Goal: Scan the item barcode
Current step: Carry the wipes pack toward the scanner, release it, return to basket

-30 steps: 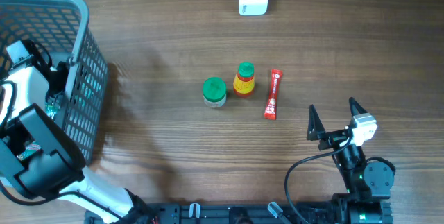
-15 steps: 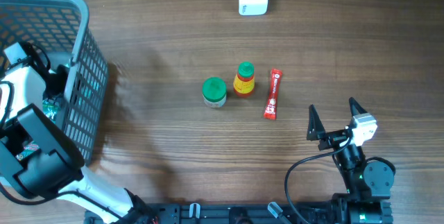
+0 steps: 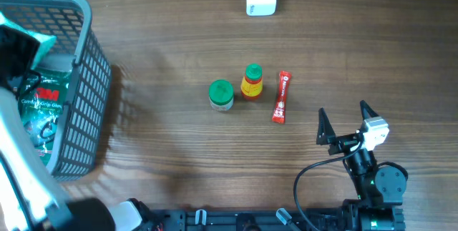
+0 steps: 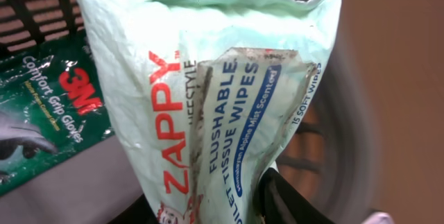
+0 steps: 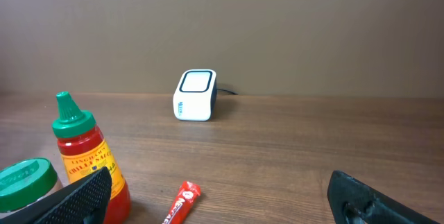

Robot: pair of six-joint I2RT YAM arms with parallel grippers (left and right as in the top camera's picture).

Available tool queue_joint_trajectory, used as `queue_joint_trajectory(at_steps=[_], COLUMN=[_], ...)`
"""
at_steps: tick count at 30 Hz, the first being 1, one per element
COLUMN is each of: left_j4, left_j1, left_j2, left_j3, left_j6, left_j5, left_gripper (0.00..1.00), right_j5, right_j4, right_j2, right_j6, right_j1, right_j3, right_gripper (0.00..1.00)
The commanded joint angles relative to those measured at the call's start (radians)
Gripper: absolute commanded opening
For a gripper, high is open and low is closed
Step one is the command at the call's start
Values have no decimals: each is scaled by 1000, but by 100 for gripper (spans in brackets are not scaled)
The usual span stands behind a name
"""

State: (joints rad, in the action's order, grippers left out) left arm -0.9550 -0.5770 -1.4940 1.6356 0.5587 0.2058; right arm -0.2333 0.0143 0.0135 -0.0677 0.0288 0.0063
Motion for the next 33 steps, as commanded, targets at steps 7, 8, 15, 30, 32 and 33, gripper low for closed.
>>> queue_joint_trajectory(at_steps=[7, 8, 15, 30, 32, 33], left_j4=[68, 77, 209, 421, 420, 420], left_j1=[234, 285, 714, 1336, 1375, 1391], left_j2=[264, 266, 201, -289, -350, -376], left_j3=[14, 14, 14, 14, 14, 14], left_j6=[131, 131, 130, 126, 126, 126], left_j5=[299, 299, 211, -20, -60, -66], left_gripper=[35, 35, 36, 39, 39, 39], right_j5=[16, 16, 16, 16, 16, 16], right_j4=[2, 2, 2, 2, 2, 2], right_j2=[-6, -6, -6, -6, -6, -6], right_j6=[-13, -13, -13, -13, -13, -13], right_j1=[-5, -5, -5, -5, -5, -5], right_j3=[-1, -1, -1, -1, -1, -1], right_gripper=[100, 100, 100, 100, 100, 100])
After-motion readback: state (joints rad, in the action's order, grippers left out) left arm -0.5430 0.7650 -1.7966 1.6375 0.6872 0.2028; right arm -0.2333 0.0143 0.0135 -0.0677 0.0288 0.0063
